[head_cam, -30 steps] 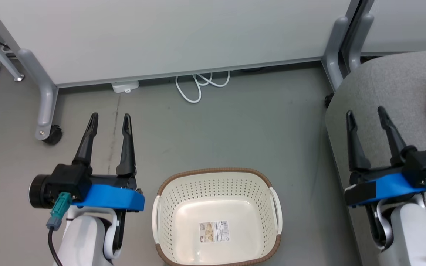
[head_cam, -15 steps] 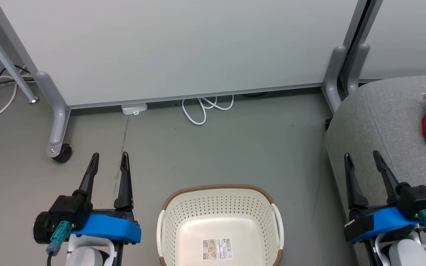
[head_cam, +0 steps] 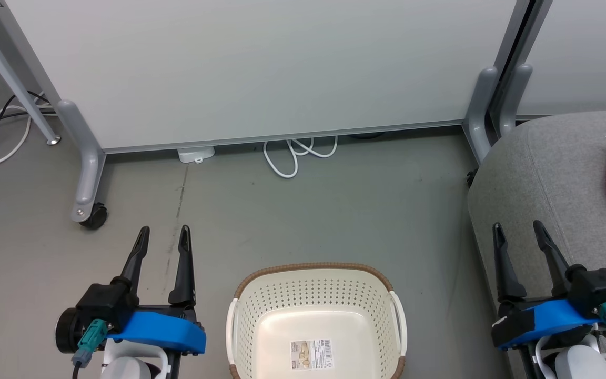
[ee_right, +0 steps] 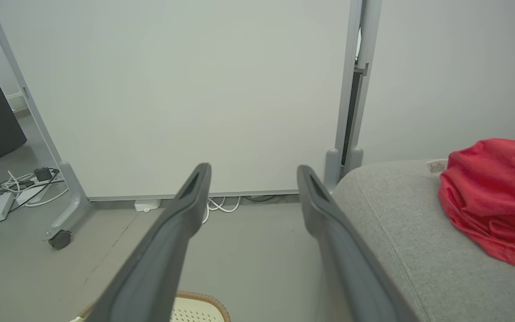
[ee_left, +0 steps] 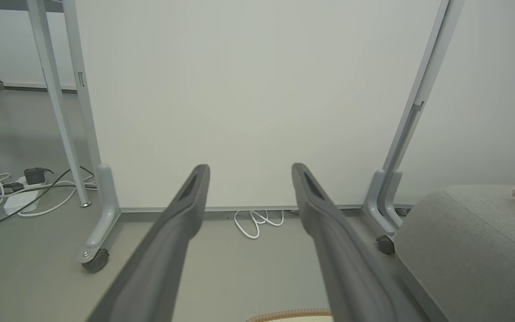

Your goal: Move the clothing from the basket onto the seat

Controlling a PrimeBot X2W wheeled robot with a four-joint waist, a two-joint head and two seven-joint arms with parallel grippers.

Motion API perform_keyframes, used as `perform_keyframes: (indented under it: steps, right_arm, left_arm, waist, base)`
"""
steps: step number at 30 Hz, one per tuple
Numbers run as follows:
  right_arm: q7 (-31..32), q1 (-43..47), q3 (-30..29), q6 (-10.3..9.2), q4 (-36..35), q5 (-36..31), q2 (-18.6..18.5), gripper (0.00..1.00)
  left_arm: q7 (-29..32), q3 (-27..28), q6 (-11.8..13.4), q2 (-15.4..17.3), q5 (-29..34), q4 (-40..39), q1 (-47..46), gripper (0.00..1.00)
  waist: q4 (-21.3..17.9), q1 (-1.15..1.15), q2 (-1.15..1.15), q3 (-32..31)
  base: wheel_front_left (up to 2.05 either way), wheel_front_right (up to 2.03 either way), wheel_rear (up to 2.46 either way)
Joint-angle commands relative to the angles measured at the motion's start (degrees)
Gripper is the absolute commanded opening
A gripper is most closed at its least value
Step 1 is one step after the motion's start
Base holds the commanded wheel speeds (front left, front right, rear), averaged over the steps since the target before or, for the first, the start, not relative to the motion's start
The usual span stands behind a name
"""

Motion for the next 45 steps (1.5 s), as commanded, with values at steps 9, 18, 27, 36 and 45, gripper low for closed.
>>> perform_keyframes:
  steps: [9,18,27,36,45]
  right_arm:
    - [0.0,1.0,0.6,0.01,0.1,0.7,0.1,1.00]
    - [1.2,0.7,0.1,0.00,3.3,3.7,0.3,0.00]
    - [3.6,1.1,0.1,0.00,2.3,14.3,0.3,0.00]
    - [5.8,1.4,0.1,0.00,1.5,23.7,0.2,0.00]
    - [7.6,1.5,-0.1,0.00,0.9,31.3,0.2,0.00]
  left_arm:
    - [-0.2,0.6,-0.1,-0.1,0.6,0.3,0.0,1.00]
    - [0.8,0.2,0.0,0.1,-2.5,2.5,2.5,0.00]
    - [3.0,1.0,0.0,0.5,-12.7,1.9,2.2,0.00]
    - [4.9,1.7,0.0,0.9,-21.7,1.4,2.0,0.00]
    - [6.5,2.4,0.0,1.1,-28.9,0.8,1.8,0.00]
  waist:
    - [-0.1,0.00,0.00,0.0]
    - [-0.1,0.00,0.00,-0.1]
    - [-0.4,0.00,0.00,-0.3]
    - [-0.7,0.00,0.00,-0.6]
    - [-1.0,0.00,0.00,-0.8]
  base:
    - [0.00,0.00,0.00]
    - [0.00,0.00,0.00]
    - [0.00,0.00,0.00]
    - [0.00,0.00,0.00]
    - [0.00,0.00,0.00]
